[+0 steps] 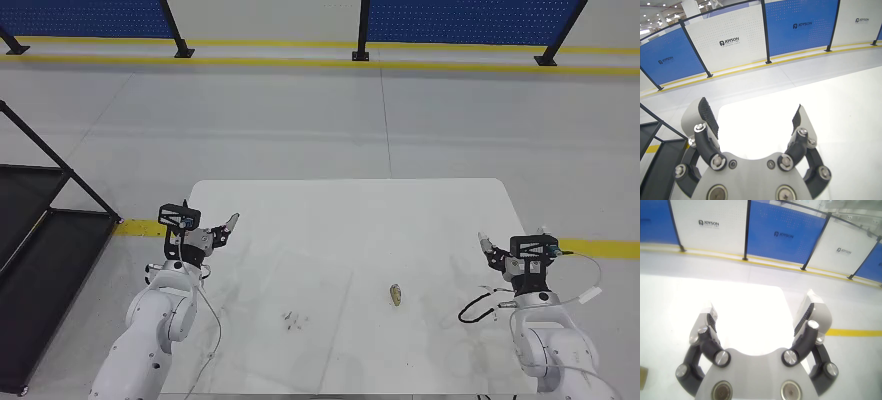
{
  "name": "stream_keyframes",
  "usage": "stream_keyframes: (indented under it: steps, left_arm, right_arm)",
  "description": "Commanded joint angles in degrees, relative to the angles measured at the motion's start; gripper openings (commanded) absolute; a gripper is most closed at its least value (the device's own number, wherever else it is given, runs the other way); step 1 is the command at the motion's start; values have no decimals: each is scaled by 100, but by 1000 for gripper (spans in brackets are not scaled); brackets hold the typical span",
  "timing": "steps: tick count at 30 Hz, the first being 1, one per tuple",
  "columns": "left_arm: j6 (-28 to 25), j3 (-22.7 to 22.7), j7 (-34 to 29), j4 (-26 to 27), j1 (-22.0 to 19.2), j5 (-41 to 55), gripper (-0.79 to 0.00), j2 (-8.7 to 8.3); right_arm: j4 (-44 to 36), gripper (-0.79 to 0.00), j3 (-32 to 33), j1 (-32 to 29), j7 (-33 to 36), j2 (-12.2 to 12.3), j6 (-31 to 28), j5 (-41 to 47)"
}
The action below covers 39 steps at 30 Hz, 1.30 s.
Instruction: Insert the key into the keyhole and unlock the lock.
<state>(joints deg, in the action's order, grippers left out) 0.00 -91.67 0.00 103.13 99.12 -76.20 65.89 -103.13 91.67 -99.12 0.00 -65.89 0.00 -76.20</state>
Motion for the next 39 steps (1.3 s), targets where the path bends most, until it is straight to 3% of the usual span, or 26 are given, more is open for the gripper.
stream_keyframes:
  steps: [1, 7, 9, 15, 19, 23, 26, 33, 39]
  left_arm:
    - [0, 0, 0, 0, 0, 0, 0, 0]
    - [-26, 14, -8, 17, -2, 41, 0, 2]
    - [-145, 36, -333, 154, -29, 323, 0, 12]
    - [-125, 86, -2509, 1141, 9, 399, 0, -3]
    - [192, 208, -3595, 1816, 100, 182, 0, 3]
    - [541, 500, -4799, 2347, 77, -446, 0, 13]
    - [477, 775, -5603, 2660, -92, -427, 0, 29]
    - [129, 1454, -7283, 2948, -491, -775, 0, 52]
    - [334, 1914, -8166, 2908, -886, -733, 0, 117]
  right_arm:
    - [0, 0, 0, 0, 0, 0, 0, 0]
    - [0, 0, 0, 0, 0, 0, 0, 0]
    - [0, 0, 0, 0, 0, 0, 0, 0]
    - [0, 0, 0, 0, 0, 0, 0, 0]
    - [0, 0, 0, 0, 0, 0, 0, 0]
    - [0, 0, 0, 0, 0, 0, 0, 0]
    - [0, 0, 0, 0, 0, 0, 0, 0]
    - [0, 0, 0, 0, 0, 0, 0, 0]
    - [0, 0, 0, 0, 0, 0, 0, 0]
